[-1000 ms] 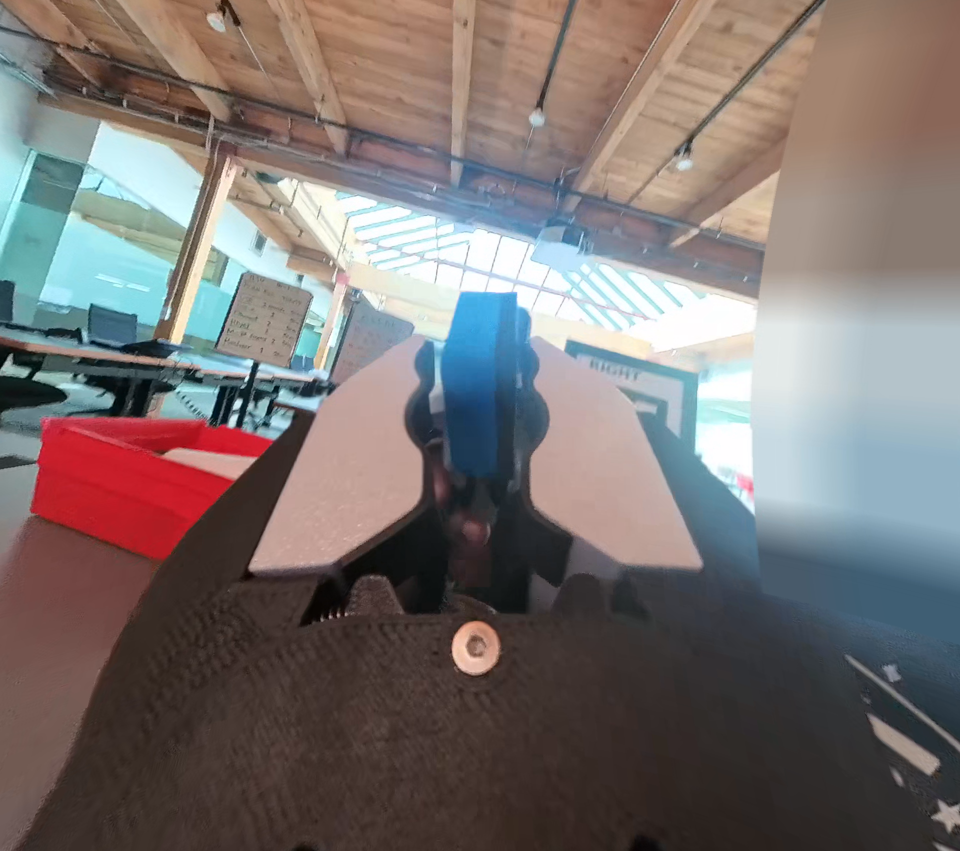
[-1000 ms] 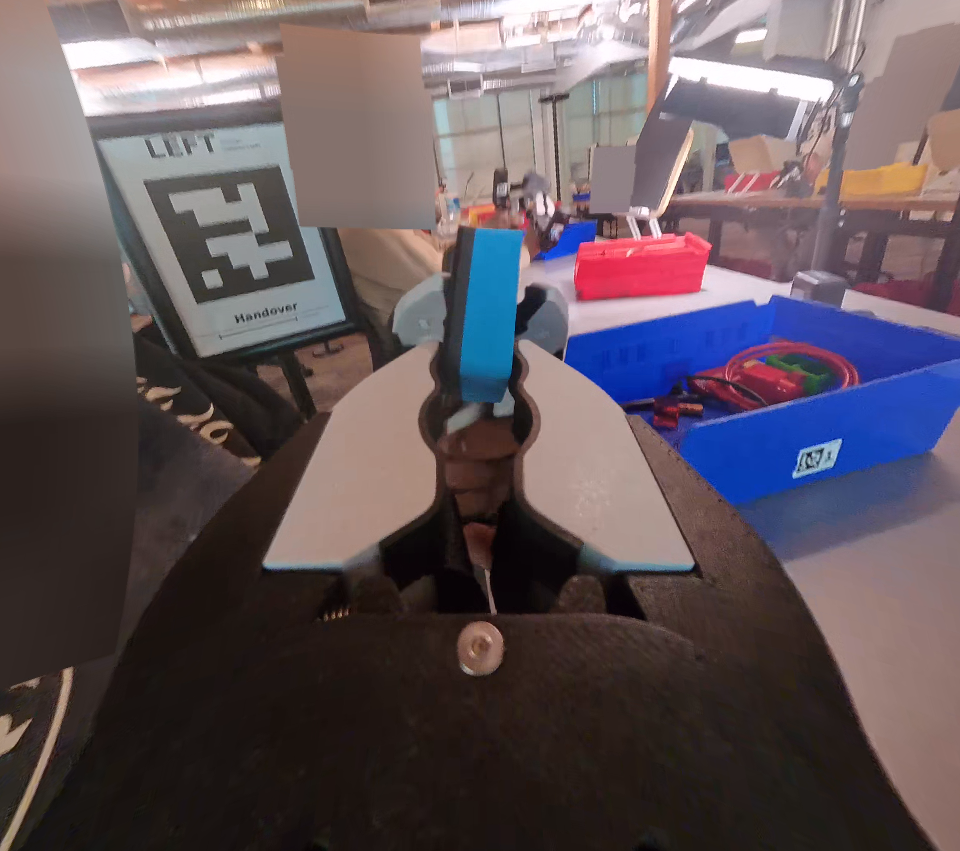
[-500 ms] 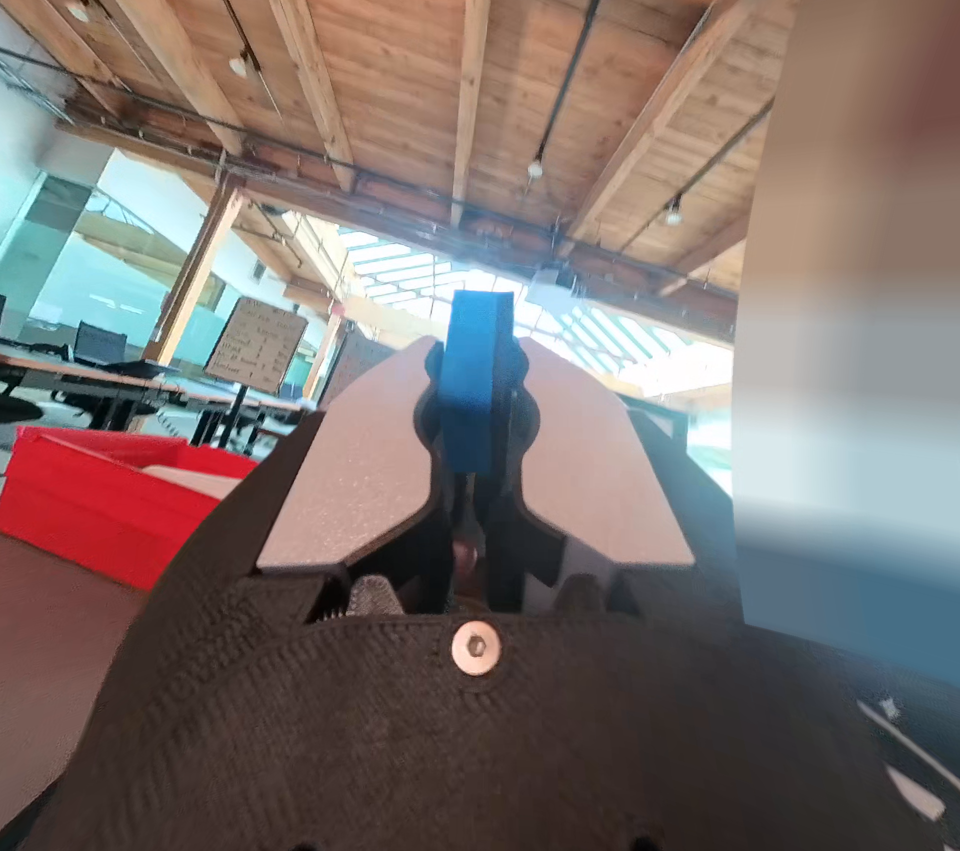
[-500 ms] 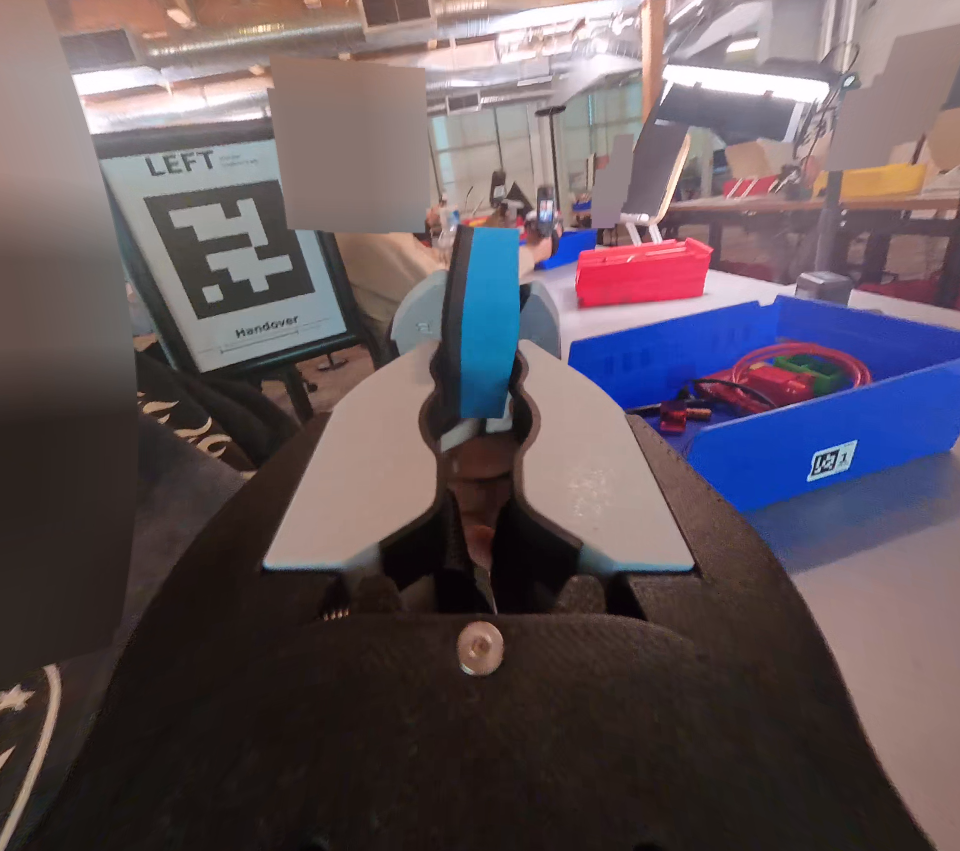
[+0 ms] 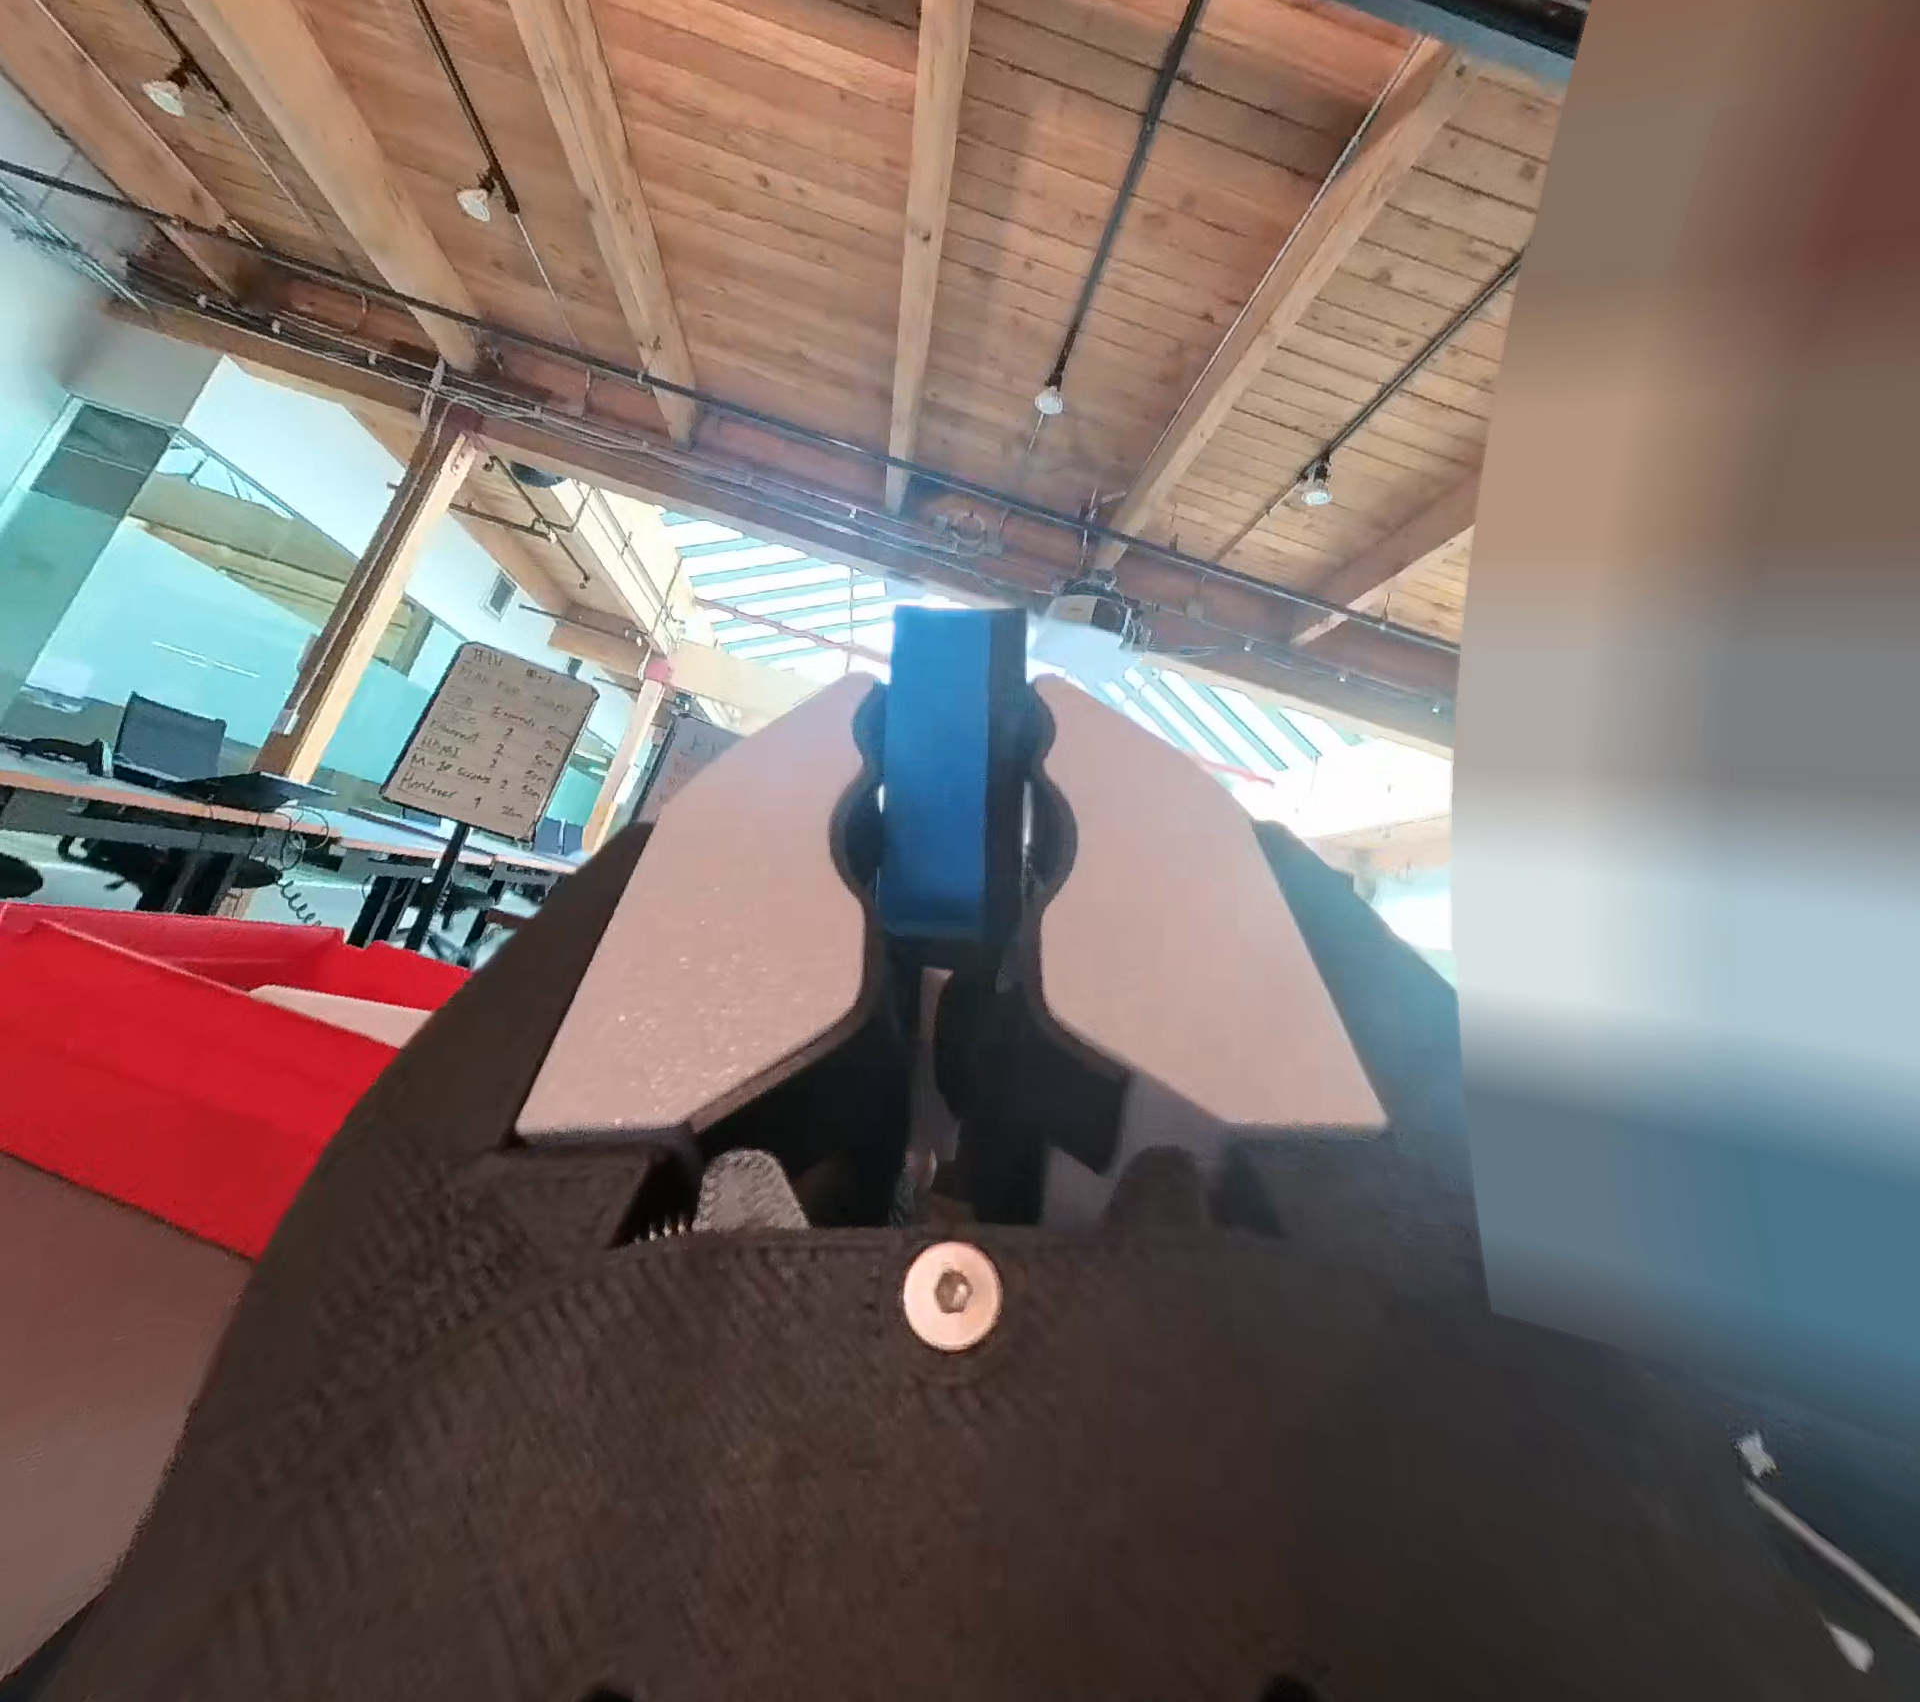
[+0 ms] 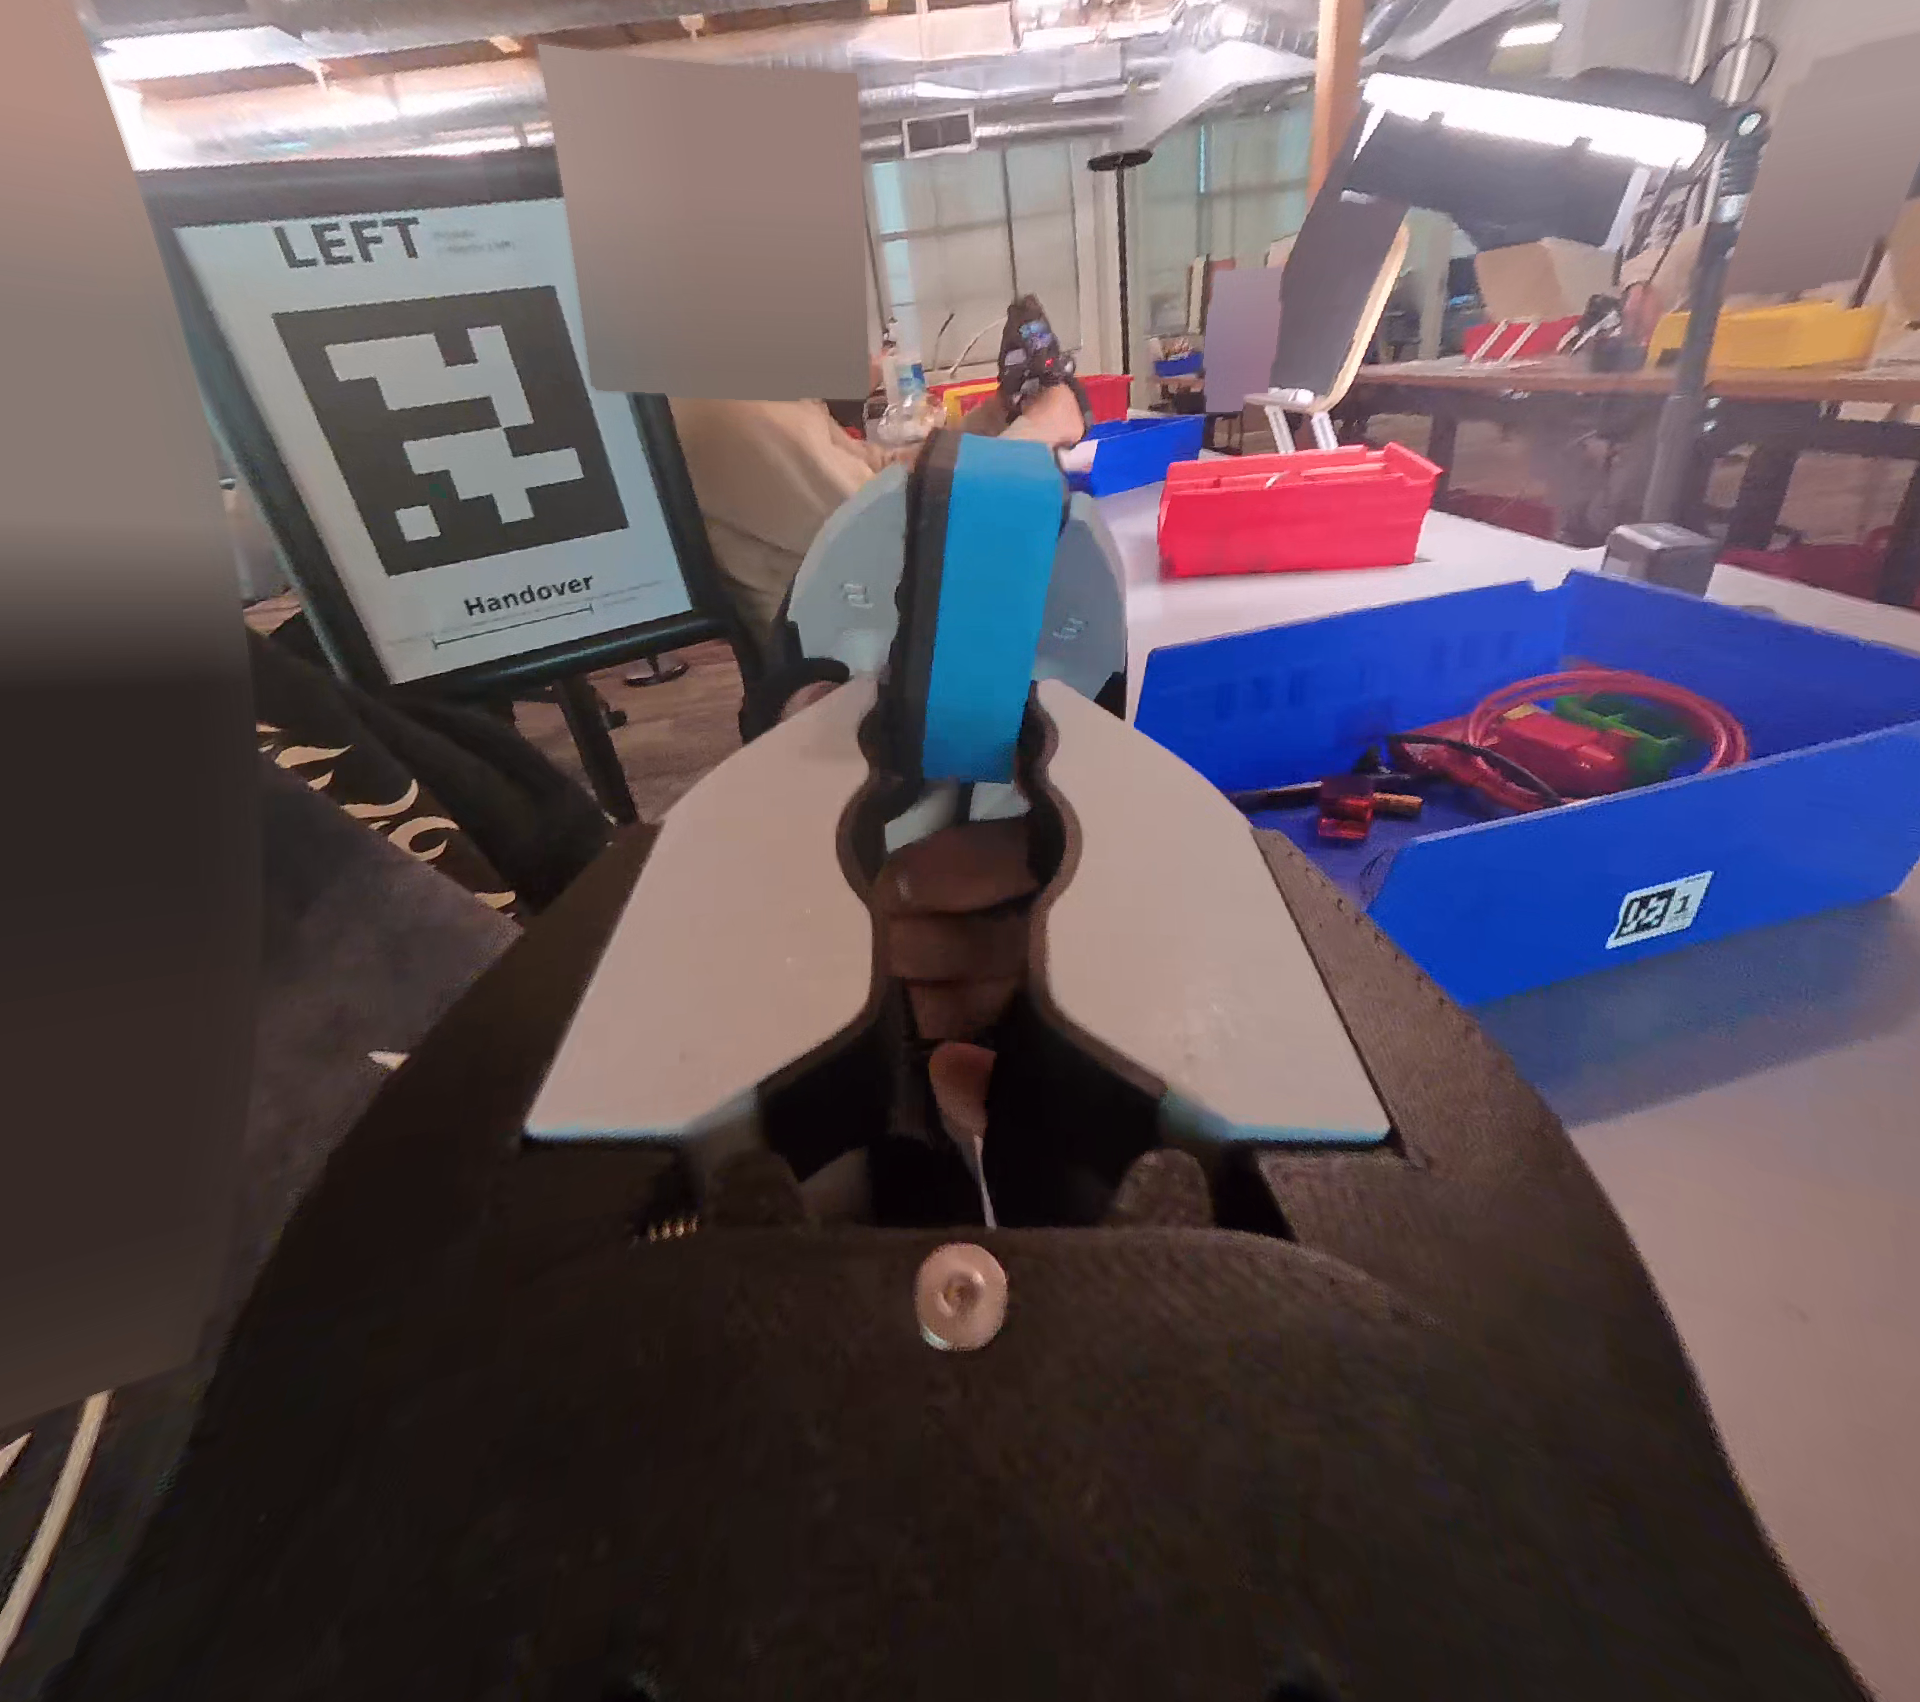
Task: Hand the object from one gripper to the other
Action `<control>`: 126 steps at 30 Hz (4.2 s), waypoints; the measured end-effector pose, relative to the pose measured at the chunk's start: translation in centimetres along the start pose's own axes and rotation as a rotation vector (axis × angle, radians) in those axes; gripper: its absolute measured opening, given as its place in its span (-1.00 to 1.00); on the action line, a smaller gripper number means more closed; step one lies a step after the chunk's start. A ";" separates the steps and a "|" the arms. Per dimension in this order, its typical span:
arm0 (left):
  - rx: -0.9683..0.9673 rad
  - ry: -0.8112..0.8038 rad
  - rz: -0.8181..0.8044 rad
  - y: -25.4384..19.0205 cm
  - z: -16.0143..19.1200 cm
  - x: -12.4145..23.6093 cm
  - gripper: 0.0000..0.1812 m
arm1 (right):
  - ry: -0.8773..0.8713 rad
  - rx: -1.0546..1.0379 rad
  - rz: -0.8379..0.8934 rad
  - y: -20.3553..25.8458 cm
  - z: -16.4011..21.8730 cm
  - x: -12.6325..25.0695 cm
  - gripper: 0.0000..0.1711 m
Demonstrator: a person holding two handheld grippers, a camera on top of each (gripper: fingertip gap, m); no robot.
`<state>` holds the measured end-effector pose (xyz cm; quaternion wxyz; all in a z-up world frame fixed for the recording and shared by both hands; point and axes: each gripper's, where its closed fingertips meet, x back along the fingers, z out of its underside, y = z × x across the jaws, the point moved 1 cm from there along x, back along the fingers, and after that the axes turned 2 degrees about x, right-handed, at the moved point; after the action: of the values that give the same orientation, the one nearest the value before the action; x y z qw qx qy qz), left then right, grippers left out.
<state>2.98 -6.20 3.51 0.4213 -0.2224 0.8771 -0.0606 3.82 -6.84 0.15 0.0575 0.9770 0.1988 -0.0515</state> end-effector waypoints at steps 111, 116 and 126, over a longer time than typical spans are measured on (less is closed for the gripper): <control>-0.065 -0.036 0.053 -0.6 -1.0 0.2 -0.76 | -0.080 0.038 0.005 0.2 -0.9 0.1 -0.66; -0.010 0.088 0.069 -0.3 0.4 -0.1 -0.68 | -0.023 0.008 -0.012 0.2 -1.1 1.3 -0.75; -0.061 0.081 0.067 -0.8 1.3 -0.4 -0.76 | -0.064 0.021 0.033 0.1 -1.5 1.0 -0.55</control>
<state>4.52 -6.65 3.19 0.3802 -0.2031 0.9019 -0.0285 4.87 -6.34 1.55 0.0542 0.9786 0.1801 -0.0840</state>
